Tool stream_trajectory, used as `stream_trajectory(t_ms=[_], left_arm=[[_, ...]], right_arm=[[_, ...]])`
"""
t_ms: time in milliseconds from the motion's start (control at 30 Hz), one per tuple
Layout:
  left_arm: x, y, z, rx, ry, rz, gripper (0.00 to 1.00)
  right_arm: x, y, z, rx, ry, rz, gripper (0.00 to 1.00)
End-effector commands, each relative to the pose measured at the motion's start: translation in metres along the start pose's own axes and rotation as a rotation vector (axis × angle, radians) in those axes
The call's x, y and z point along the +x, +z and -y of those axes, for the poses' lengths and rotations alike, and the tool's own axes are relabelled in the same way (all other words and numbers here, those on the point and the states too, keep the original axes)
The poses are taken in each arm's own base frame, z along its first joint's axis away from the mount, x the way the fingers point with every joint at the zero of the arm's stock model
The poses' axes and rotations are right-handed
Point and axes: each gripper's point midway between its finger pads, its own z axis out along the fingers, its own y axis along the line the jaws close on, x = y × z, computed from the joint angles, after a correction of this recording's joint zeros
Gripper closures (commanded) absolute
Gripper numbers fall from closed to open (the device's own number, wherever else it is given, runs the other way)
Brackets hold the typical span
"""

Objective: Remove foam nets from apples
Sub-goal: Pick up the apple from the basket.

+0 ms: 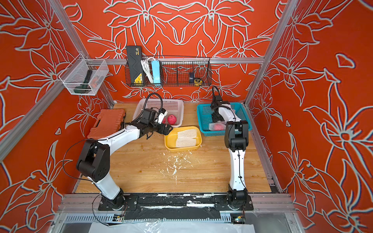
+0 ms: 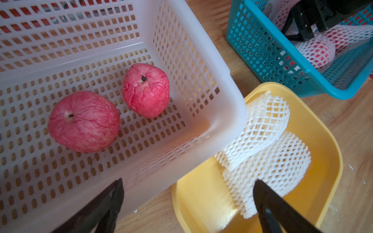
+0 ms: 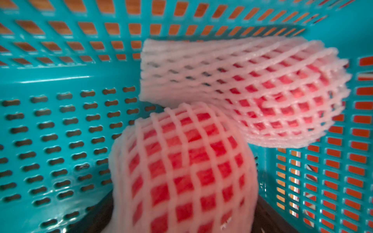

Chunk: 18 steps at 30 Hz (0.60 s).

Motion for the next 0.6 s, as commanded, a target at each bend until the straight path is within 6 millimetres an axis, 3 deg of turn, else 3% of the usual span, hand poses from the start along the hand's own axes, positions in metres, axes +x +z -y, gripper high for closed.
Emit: stream_trajectory(t_ms=[0, 200, 567], left_arm=[[0.007, 0.003, 0.002, 0.006, -0.004, -0.043, 0.02], [0.005, 0.000, 0.002, -0.001, 0.002, -0.039, 0.02], [0.000, -0.006, 0.005, 0.004, 0.004, -0.024, 0.02]], right_arm=[[0.008, 0.015, -0.001, -0.029, 0.006, -0.052, 0.22], [0.002, 0.010, -0.002, -0.053, 0.015, -0.040, 0.34], [-0.007, -0.054, 0.010, -0.113, 0.065, 0.086, 0.36]])
